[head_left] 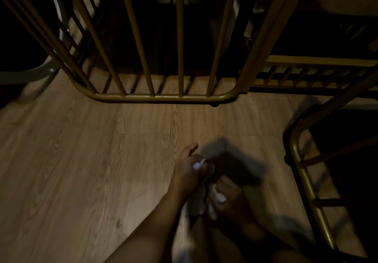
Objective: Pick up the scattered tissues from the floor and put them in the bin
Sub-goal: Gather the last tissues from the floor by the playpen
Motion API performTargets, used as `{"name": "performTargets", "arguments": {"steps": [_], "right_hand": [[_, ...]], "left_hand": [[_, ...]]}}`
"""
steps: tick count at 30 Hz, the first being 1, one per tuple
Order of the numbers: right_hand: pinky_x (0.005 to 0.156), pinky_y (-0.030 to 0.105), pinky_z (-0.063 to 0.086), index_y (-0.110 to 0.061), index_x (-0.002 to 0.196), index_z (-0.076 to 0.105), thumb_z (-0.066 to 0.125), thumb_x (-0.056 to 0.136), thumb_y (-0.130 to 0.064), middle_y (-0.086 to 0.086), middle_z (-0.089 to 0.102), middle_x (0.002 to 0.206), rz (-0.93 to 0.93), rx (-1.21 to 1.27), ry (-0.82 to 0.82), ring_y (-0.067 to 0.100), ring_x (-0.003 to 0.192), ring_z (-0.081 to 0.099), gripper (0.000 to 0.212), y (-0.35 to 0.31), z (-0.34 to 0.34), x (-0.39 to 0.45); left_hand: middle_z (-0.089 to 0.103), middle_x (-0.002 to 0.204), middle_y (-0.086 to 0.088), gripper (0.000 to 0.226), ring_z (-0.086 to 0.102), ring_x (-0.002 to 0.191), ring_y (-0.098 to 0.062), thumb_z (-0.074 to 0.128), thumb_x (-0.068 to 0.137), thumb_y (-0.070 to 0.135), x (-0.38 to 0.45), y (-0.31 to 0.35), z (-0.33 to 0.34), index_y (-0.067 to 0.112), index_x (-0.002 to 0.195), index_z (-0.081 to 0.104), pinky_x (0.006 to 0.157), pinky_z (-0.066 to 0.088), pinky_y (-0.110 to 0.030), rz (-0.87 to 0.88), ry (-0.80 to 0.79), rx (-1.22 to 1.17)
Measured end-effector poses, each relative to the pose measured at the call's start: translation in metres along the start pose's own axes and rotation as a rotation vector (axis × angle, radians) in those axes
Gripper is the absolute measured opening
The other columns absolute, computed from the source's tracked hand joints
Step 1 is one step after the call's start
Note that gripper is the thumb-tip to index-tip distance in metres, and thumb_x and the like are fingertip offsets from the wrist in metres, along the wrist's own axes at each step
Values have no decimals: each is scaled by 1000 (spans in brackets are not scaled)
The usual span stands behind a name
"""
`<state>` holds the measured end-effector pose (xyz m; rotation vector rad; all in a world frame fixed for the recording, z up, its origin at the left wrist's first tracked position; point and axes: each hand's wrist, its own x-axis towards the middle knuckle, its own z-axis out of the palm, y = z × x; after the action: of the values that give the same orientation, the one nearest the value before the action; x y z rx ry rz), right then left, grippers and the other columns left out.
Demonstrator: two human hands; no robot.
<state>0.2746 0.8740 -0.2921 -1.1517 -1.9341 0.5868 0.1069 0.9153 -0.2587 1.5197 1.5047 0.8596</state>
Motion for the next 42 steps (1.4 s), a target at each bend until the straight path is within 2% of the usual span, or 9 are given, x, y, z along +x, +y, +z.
{"name": "performTargets", "arguments": {"steps": [3, 10, 14, 20, 24, 27, 29, 36, 42], "right_hand": [[60, 22, 43, -28, 70, 43, 61, 89, -4, -9, 52, 63, 482, 164, 169, 2, 59, 51, 35, 0, -3, 17], [52, 14, 47, -23, 84, 62, 63, 93, -8, -9, 66, 62, 648, 354, 187, -2, 55, 59, 17, -35, -2, 43], [68, 24, 47, -34, 67, 63, 63, 90, -34, -10, 60, 65, 579, 325, -96, 7, 66, 58, 23, -65, 26, 46], [55, 30, 42, -17, 46, 56, 45, 90, -63, 0, 52, 38, 549, 505, -167, 13, 41, 51, 65, -160, 68, 72], [51, 24, 45, -12, 56, 58, 48, 96, -49, 1, 57, 48, 408, 509, -390, 14, 48, 65, 55, -246, 101, 92], [42, 25, 45, 6, 70, 57, 62, 92, -33, 14, 56, 57, 199, 605, -542, 19, 42, 57, 46, -318, 130, 98], [38, 24, 45, -1, 78, 59, 68, 89, -26, 12, 61, 66, 129, 695, -655, 16, 46, 57, 29, -365, 154, 98], [55, 18, 42, -6, 67, 63, 67, 89, -33, -6, 58, 51, -348, 638, -964, 4, 49, 55, 35, -533, 257, 21], [58, 23, 36, -17, 68, 57, 36, 91, -22, -7, 52, 59, -442, 651, -1326, 3, 58, 49, 32, -659, 306, -54]], "left_hand": [[52, 132, 4, 45, 51, 126, -14, 52, 90, 35, -37, -16, 6, 24, 133, 52, 107, 36, -15, 69, -114, 54], [49, 129, 3, 39, 46, 119, -15, 64, 88, 26, -126, -53, -11, 38, 122, 50, 102, 40, -29, 135, -192, 368], [62, 94, 12, 11, 60, 88, -4, 59, 90, 37, -143, -46, -46, 31, 98, 64, 81, 48, -26, 19, 140, 279], [59, 53, 0, 64, 60, 55, -6, 39, 87, 66, -178, -9, -140, 15, 57, 63, 59, 43, -25, -176, 672, 63], [63, 48, 3, 49, 61, 50, -1, 46, 94, 38, -225, 4, -216, 18, 53, 62, 58, 45, -21, -250, 903, 61], [68, 73, 5, 13, 63, 67, -3, 65, 88, 16, -275, 9, -270, 25, 97, 70, 66, 51, -26, -300, 1049, 94], [68, 88, 2, 33, 64, 79, -10, 71, 84, 16, -318, 7, -304, 22, 116, 66, 73, 51, -25, -312, 1097, 137], [61, 63, 0, 38, 58, 51, -8, 69, 84, 44, -481, -3, -386, 8, 79, 56, 47, 47, -23, -366, 1477, 119], [43, 87, 3, 31, 49, 66, -1, 49, 86, -6, -599, 4, -418, 11, 103, 29, 54, 38, -20, -549, 1772, -96]]}}
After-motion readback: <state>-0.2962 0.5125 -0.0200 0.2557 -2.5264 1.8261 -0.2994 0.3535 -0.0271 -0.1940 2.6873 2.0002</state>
